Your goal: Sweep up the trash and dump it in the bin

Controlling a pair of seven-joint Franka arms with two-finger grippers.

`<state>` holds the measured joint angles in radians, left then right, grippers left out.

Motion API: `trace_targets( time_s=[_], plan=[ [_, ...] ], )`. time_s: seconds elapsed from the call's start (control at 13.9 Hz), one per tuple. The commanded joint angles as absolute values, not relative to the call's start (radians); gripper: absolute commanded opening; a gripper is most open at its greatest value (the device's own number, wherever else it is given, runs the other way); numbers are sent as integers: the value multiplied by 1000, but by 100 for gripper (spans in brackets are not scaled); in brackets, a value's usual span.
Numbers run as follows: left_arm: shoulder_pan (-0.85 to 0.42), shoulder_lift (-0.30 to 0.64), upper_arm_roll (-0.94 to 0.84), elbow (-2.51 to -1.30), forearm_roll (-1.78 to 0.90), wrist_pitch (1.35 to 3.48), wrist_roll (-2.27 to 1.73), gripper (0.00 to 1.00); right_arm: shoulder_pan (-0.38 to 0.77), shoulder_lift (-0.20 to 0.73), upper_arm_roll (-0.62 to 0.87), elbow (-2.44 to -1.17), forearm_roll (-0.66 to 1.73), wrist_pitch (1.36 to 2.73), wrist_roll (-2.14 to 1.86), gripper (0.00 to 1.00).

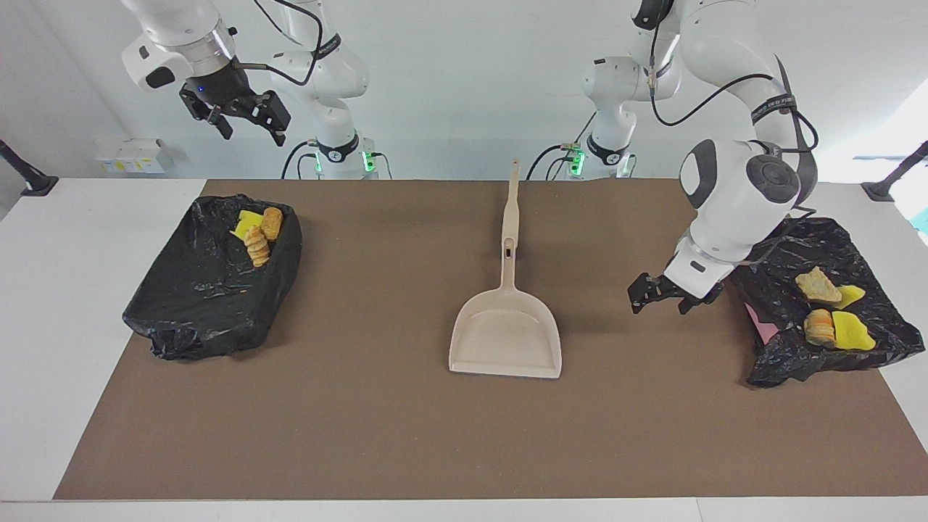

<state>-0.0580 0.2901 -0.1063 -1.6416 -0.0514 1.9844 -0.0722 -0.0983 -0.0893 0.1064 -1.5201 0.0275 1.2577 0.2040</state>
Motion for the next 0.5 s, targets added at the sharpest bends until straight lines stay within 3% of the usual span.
trace_targets(
  time_s=[0.0, 0.43],
  plan=[
    [-17, 230, -112, -1655, -48, 1982, -17, 100, -112, -110, 107, -1542, 41, 1250, 166, 100],
    [60, 126, -100, -1652, 51, 1918, 77, 100, -112, -126, 98, -1566, 41, 1249, 166, 100]
  ],
)
